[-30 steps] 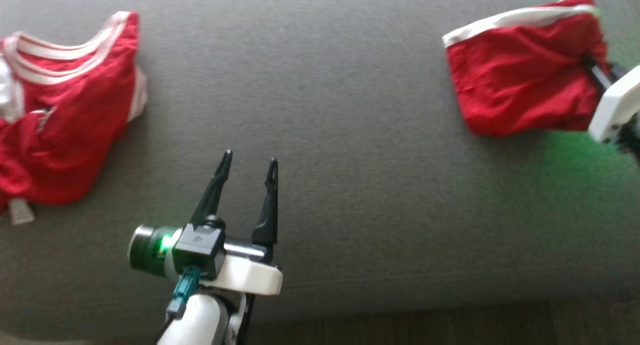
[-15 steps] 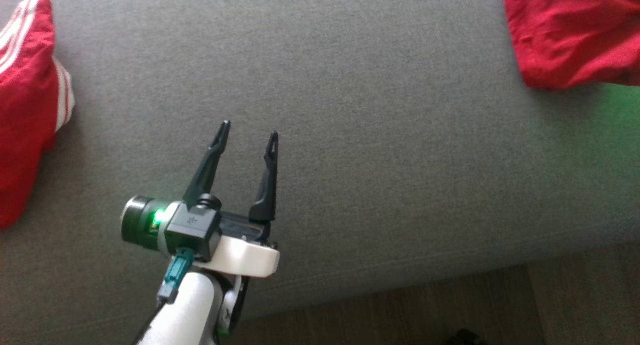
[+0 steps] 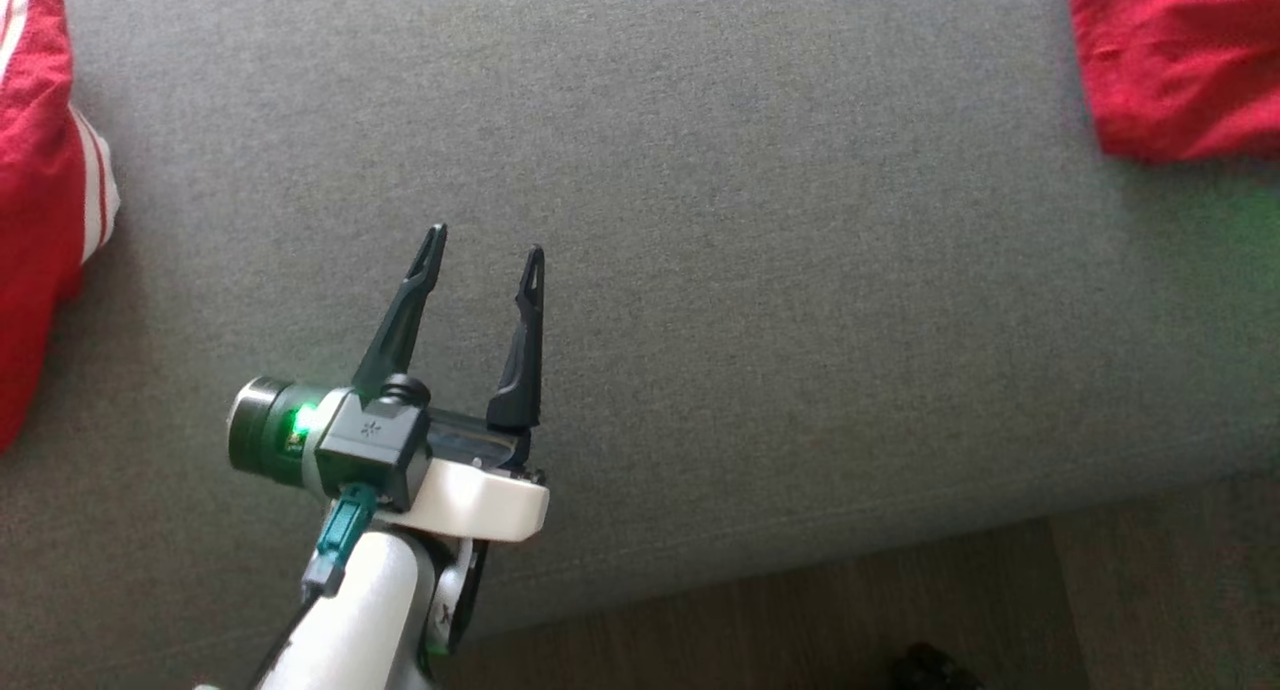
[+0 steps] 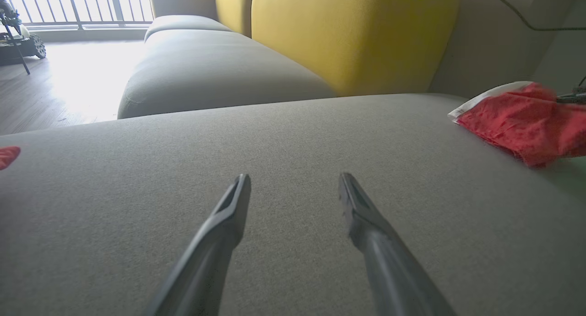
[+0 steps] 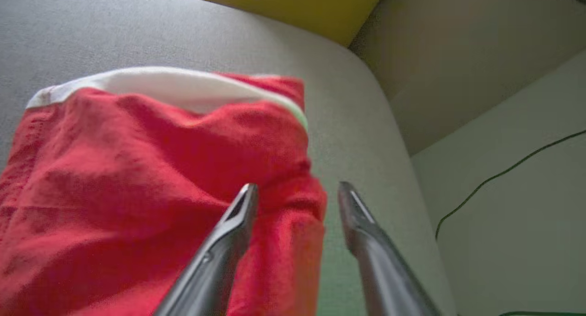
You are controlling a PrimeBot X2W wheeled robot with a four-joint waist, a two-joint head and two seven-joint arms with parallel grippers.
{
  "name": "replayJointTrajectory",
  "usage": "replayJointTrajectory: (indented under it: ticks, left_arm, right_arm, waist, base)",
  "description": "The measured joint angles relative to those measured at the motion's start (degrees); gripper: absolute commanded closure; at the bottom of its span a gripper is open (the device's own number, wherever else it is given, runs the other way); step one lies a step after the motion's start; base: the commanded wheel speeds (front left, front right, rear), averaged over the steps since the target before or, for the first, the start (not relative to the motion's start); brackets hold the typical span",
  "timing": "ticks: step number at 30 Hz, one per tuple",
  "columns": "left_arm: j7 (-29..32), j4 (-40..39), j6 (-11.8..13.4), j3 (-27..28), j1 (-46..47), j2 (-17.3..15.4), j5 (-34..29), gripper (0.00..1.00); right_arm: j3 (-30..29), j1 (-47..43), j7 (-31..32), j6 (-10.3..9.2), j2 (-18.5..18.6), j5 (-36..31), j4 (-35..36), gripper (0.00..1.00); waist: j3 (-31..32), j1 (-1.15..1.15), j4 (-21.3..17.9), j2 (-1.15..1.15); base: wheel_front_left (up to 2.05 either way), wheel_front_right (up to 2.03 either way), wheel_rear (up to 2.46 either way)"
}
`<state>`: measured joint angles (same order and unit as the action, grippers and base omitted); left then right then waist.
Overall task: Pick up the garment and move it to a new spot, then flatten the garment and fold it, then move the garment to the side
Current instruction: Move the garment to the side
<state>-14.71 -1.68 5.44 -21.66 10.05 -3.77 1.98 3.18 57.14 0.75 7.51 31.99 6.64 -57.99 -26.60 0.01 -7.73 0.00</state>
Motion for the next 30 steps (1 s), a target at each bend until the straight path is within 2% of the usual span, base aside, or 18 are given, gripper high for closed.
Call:
replayJointTrajectory:
  ticks: [5,8,12,15,22,23,25,26,30]
  left_arm:
    - [0.00,0.15,-0.40,-0.01,0.10,0.04,0.02,0.00]
    - [0.00,0.20,0.09,0.04,-0.08,0.15,0.08,0.00]
    - [0.00,0.96,0.94,0.23,-0.90,0.30,0.90,0.00]
    - [0.00,1.71,1.85,0.31,-2.53,0.44,2.12,0.00]
    - [0.00,4.01,3.52,1.32,-6.74,0.59,6.22,0.00]
    - [0.00,4.01,3.52,1.32,-6.74,0.59,6.22,0.00]
    - [0.01,4.55,4.20,1.97,-8.45,0.62,7.84,0.00]
    - [0.01,4.55,4.20,1.97,-8.45,0.62,7.84,0.00]
    - [0.00,4.72,4.74,2.10,-10.56,0.64,9.39,0.00]
  right_arm:
    - [-8.13,0.00,-4.75,0.00,-0.45,-10.99,1.75,0.00]
    - [-12.22,-0.65,-8.14,0.00,-4.94,-13.89,5.87,0.00]
    - [-11.45,-6.20,-11.96,0.01,-15.69,-12.69,10.92,0.00]
    - [-9.32,-13.44,-13.56,0.01,-20.16,-10.83,14.24,0.00]
    - [-7.09,-27.17,-15.07,0.00,-26.44,-5.43,25.48,0.00]
    - [-7.09,-27.17,-15.07,0.00,-26.44,-5.43,25.48,0.00]
    - [-7.24,-34.05,-15.22,0.00,-27.20,-4.38,32.20,0.00]
    - [-7.24,-34.05,-15.22,0.00,-27.20,-4.38,32.20,0.00]
    - [-8.57,-43.26,-15.22,0.00,-28.50,-4.41,39.43,0.00]
  waist:
    - [1.45,0.00,0.44,0.00]
    - [3.17,-0.01,0.83,0.00]
    - [6.27,-0.01,1.51,0.00]
    - [8.91,-0.01,2.29,0.00]
    - [15.30,-0.01,5.00,0.00]
    - [15.30,-0.01,5.00,0.00]
    - [18.07,-0.01,6.42,0.00]
    - [18.07,-0.01,6.42,0.00]
    - [21.63,-0.01,8.28,0.00]
  base:
    - [0.00,0.00,0.00]
    - [0.00,0.00,0.00]
    - [0.00,0.00,0.00]
    - [0.00,0.00,0.00]
    - [0.00,0.00,0.00]
    - [0.00,0.00,0.00]
    - [0.00,0.00,0.00]
    - [0.00,0.00,0.00]
    - [0.00,0.00,0.00]
